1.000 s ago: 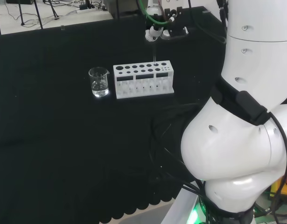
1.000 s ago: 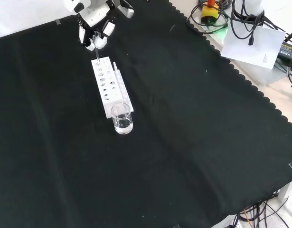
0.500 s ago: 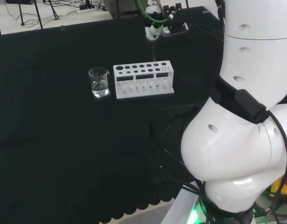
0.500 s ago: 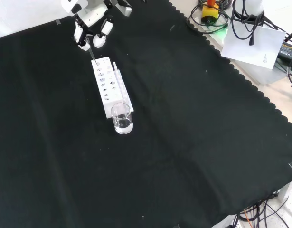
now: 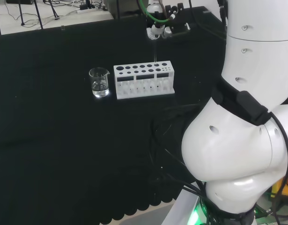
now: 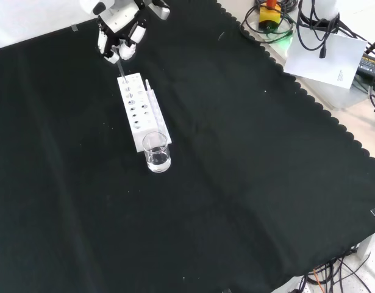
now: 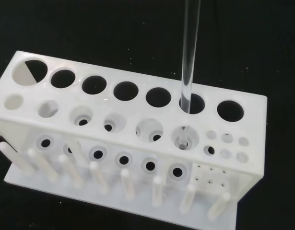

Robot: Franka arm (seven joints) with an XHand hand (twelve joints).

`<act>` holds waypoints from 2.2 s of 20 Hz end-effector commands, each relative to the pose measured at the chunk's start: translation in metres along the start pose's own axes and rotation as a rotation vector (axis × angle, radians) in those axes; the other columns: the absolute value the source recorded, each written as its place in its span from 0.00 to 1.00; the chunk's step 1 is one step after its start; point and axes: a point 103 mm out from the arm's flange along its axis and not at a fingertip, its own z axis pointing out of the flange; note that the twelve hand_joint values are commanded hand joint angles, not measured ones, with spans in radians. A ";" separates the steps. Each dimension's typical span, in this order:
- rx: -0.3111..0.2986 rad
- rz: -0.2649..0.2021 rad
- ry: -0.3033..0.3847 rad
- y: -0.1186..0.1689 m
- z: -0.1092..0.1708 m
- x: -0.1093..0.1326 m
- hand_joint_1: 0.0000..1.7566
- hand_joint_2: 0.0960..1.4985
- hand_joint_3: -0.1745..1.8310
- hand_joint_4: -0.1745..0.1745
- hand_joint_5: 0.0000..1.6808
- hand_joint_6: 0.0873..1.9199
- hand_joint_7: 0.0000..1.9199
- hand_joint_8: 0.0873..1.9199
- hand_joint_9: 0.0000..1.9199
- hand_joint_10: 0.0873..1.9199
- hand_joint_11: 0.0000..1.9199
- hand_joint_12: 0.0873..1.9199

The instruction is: Take the glass rod from the white test tube rack.

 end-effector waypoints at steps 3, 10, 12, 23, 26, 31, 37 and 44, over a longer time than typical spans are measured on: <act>-0.128 -0.010 0.017 -0.002 -0.001 0.006 0.73 0.74 0.00 0.03 0.63 0.35 0.61 0.45 0.75 0.44 0.78 0.28; -0.269 0.006 0.065 -0.012 -0.017 0.009 0.85 0.66 0.08 0.00 0.64 0.25 0.52 0.50 0.61 0.54 0.70 0.24; -0.269 0.009 0.060 -0.016 -0.024 0.009 0.86 0.65 0.08 0.00 0.63 0.26 0.52 0.51 0.60 0.54 0.68 0.23; -0.254 0.005 0.031 -0.070 -0.082 0.020 0.87 0.64 0.08 0.00 0.65 0.23 0.52 0.50 0.61 0.53 0.68 0.22; -0.271 -0.003 0.023 -0.081 -0.093 0.027 0.87 0.64 0.09 0.00 0.65 0.22 0.53 0.49 0.61 0.53 0.68 0.21; -0.286 -0.030 0.006 -0.091 -0.102 0.043 0.87 0.64 0.09 0.00 0.66 0.21 0.53 0.49 0.62 0.52 0.69 0.20; -0.288 -0.052 -0.010 -0.091 -0.103 0.055 0.87 0.64 0.09 0.00 0.66 0.21 0.53 0.48 0.62 0.52 0.69 0.20; -0.285 -0.065 -0.020 -0.089 -0.103 0.065 0.87 0.64 0.09 0.00 0.67 0.20 0.54 0.48 0.62 0.52 0.69 0.20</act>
